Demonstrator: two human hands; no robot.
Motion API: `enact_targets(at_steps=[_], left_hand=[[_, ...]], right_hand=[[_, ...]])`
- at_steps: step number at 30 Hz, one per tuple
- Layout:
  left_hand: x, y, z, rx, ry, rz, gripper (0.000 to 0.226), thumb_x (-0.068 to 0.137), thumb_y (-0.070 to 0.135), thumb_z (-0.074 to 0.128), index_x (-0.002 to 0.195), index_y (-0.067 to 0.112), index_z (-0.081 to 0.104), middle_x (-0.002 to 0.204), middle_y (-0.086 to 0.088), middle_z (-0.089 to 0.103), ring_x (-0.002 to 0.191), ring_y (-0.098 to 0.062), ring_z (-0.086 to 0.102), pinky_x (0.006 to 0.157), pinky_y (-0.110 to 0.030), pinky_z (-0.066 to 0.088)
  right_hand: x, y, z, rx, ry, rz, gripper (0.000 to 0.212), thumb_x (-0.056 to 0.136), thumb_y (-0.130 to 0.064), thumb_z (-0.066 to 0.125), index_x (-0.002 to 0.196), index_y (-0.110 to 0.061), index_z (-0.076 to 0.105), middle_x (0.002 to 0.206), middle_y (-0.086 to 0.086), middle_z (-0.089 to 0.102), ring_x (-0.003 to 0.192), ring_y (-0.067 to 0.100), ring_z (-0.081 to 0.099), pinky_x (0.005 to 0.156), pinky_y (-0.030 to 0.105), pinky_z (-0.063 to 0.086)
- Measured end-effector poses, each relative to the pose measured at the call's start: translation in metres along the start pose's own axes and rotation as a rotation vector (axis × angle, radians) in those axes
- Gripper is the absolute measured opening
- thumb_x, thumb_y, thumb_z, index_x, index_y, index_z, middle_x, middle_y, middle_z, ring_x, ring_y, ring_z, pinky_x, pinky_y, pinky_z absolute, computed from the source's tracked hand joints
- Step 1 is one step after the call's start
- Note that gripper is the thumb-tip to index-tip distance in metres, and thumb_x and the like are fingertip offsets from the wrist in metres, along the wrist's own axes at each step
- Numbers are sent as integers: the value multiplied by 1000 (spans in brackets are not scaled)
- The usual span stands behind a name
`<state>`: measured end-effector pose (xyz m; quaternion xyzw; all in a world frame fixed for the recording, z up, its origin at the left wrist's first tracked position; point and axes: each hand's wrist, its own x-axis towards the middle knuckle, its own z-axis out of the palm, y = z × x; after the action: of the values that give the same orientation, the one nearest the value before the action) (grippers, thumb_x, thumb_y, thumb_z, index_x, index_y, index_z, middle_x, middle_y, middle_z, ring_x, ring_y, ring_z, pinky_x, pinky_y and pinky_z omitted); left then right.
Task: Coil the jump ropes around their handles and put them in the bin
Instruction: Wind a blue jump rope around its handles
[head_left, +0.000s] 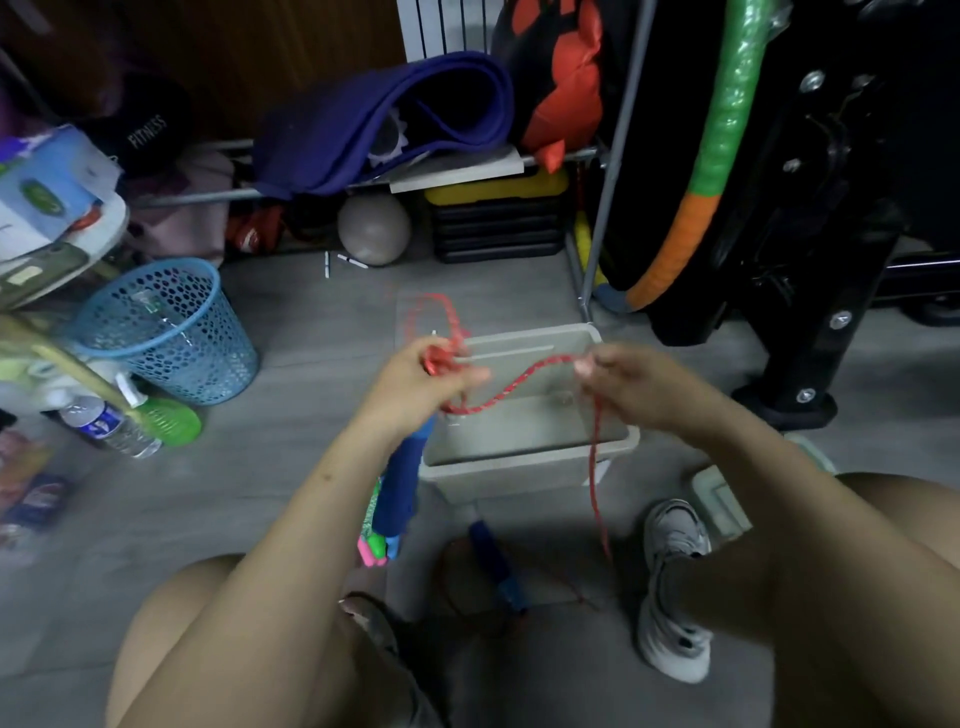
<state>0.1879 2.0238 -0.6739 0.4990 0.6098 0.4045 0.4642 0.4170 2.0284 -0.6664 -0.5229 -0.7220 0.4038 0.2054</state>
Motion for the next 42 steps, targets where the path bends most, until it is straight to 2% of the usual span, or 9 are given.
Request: enact_targets(at_steps=[4, 9, 12, 16, 22, 29, 33, 37, 42], left_hand=[[-20, -3, 32, -69, -345, -49, 27, 76, -4, 72, 91, 16, 63, 65, 13, 67, 57, 4, 60, 58, -12, 47], [-23, 0, 45, -190, -217, -118, 11, 86, 10, 66, 78, 17, 63, 55, 13, 62, 51, 1, 57, 50, -15, 47], [-15, 1, 36, -407, -176, -268, 11, 86, 20, 64, 81, 11, 63, 65, 1, 68, 50, -7, 60, 43, -19, 47], [-11, 5, 28, -661, -191, -346, 19, 92, 23, 57, 82, 8, 62, 70, -5, 70, 50, -11, 60, 40, -18, 44], [9, 2, 1, -931, 118, -350, 31, 101, 15, 38, 77, 7, 55, 53, -2, 65, 42, -8, 59, 40, -13, 41], [23, -13, -22, -579, 595, -165, 23, 95, 8, 52, 75, 19, 54, 45, 6, 51, 35, -6, 45, 40, -17, 39], [2, -5, -1, -101, 192, -6, 13, 88, 12, 66, 81, 21, 59, 68, 2, 60, 48, 2, 55, 49, -11, 45], [-20, -7, 33, -9, -259, 37, 29, 74, 3, 76, 89, 23, 61, 68, 16, 66, 61, 5, 58, 64, -12, 49], [-25, -10, 46, 26, -240, 63, 14, 85, 13, 69, 80, 25, 64, 59, 14, 63, 59, 1, 58, 59, -15, 47]], right_hand=[[7, -19, 12, 604, 41, -217, 19, 97, -15, 47, 81, -7, 55, 72, 9, 60, 59, 13, 60, 58, 24, 50], [11, -21, 21, 495, 174, -190, 12, 92, -29, 54, 85, -19, 57, 82, 5, 65, 74, 21, 68, 70, 37, 55], [11, -11, 25, 216, 369, 103, 43, 94, -51, 41, 100, -12, 59, 101, 15, 64, 96, 30, 65, 88, 48, 49], [10, -2, 46, 585, -193, 359, 105, 63, -90, 19, 124, -14, 57, 111, 13, 69, 111, 25, 61, 108, 48, 35], [6, 9, 43, 725, -508, 364, 102, 56, -85, 11, 80, -7, 72, 66, 16, 59, 61, 26, 63, 74, 37, 46], [-2, 13, -5, -475, -435, 99, 21, 95, -32, 52, 85, -19, 65, 85, -3, 60, 87, 16, 57, 81, 27, 43], [-1, 1, -2, 88, -91, -14, 24, 99, -17, 45, 78, -15, 56, 68, -4, 56, 54, -1, 55, 58, 20, 45], [4, -15, 9, 353, 30, -193, 21, 98, -8, 43, 81, -10, 56, 70, 8, 60, 59, 9, 63, 60, 19, 51], [1, -27, 14, 543, 85, -231, 15, 97, -10, 43, 99, -2, 56, 80, 10, 62, 71, 15, 66, 69, 27, 55]])
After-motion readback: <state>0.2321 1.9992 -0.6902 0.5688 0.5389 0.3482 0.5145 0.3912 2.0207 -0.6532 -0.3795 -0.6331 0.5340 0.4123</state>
